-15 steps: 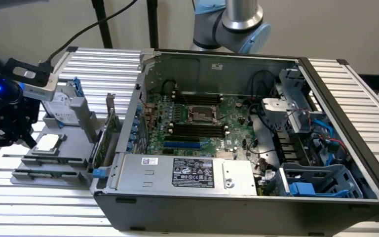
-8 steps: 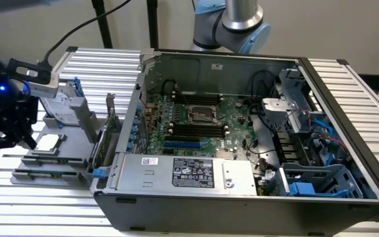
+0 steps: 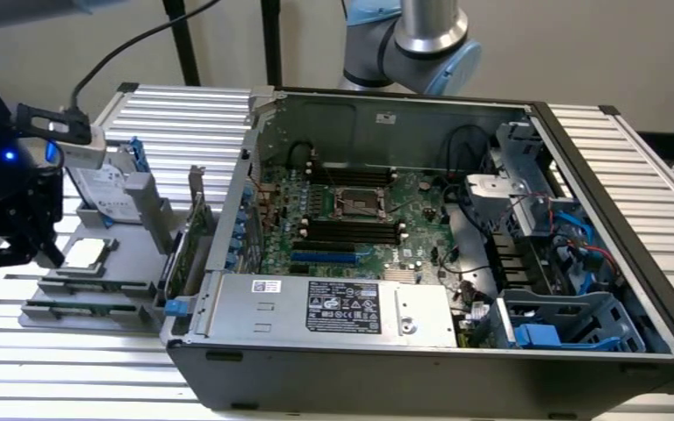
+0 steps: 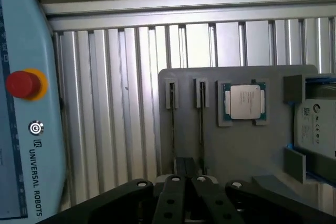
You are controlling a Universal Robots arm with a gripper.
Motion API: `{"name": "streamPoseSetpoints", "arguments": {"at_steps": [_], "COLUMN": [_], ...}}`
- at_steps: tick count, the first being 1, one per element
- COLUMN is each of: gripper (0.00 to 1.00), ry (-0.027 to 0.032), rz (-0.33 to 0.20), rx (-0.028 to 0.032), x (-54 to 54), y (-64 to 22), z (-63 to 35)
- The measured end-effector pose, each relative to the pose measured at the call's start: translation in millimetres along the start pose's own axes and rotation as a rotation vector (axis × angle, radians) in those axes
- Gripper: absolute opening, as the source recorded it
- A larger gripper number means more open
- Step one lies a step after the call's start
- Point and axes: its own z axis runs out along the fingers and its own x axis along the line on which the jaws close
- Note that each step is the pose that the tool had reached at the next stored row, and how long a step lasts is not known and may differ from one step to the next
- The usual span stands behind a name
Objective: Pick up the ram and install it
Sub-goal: 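Pick up the ram and move it above insertion slot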
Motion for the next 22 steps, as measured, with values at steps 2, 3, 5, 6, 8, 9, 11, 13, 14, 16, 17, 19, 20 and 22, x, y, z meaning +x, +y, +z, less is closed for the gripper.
{"name": "streamPoseSetpoints", "arguments": {"at_steps": [2, 3, 5, 6, 8, 9, 11, 13, 14, 16, 17, 19, 20, 22], "gripper": [0.11, 0.11, 0.11, 0.11, 0.11, 0.11, 0.12, 0.24, 0.24, 0.30, 0.36, 0.36, 0.36, 0.36], "ry": [0.0100, 0.0150, 0.0234, 0.0260, 0.0300, 0.0309, 0.0322, 0.0338, 0.0345, 0.0356, 0.0358, 0.0361, 0.0362, 0.0363], "rz": [-0.013, -0.016, -0.017, -0.017, -0.018, -0.018, -0.020, -0.021, -0.022, -0.023, -0.024, -0.027, -0.029, -0.032], "rx": [0.0006, 0.0009, 0.0020, 0.0036, 0.0072, 0.0095, 0.0132, 0.0156, 0.0160, 0.0159, 0.0160, 0.0161, 0.0161, 0.0161], "x": [0.0, 0.0, 0.0, 0.0, 0.0, 0.0, 0.0, 0.0, 0.0, 0.0, 0.0, 0.0, 0.0, 0.1], "y": [0.0, 0.0, -0.1, -0.1, -0.2, -0.2, -0.2, -0.3, -0.3, -0.4, -0.4, -0.5, -0.6, -0.7], "z": [0.7, 1.2, 2.2, 3.0, 4.5, 5.2, 6.6, 8.8, 10.1, 13.7, 15.6, 19.2, 21.0, 24.6]}}
